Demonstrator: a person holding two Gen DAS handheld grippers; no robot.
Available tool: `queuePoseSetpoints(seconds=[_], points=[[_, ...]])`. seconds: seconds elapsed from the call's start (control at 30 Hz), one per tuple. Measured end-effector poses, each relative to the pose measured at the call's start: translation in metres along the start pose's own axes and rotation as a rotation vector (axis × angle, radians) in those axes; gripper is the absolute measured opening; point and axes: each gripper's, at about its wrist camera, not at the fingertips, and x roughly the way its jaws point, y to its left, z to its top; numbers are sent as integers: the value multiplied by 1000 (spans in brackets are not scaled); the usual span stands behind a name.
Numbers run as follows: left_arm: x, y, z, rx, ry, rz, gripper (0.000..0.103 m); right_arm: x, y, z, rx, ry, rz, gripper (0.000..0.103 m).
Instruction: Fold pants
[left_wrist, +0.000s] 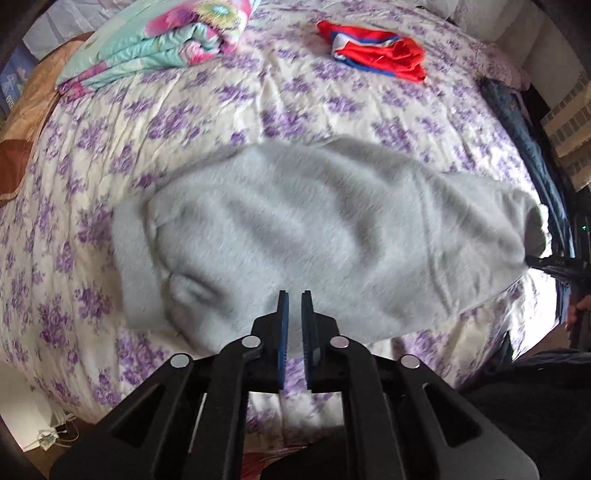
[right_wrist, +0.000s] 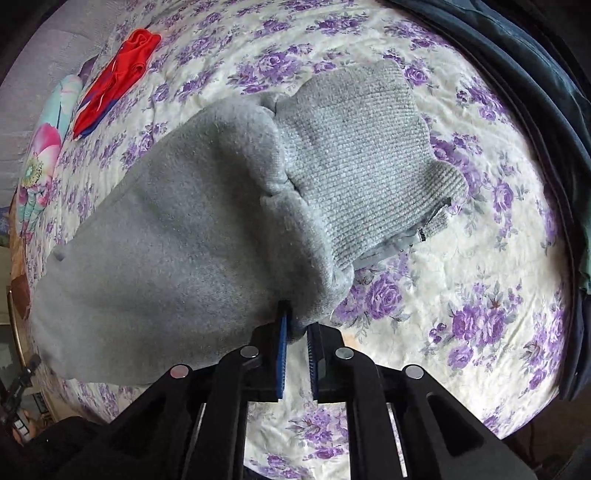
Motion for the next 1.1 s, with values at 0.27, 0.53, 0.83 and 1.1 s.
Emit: queuePoseSetpoints(seconds=[0.27,0.53,0.83,1.1], points=[[102,-31,0,-40,188,-74,21,-51,69,-7,-311,94,8,47],[94,-25,-24,-66,145,-92,21,-26,278,62,-781,-26,298,36],[100,-26,-13,-113,172,-78,21,68,371,75,-963,188,329,24],[97,-5,-16,-166,195,-89,21,58,367,56,-969,258,437,20]])
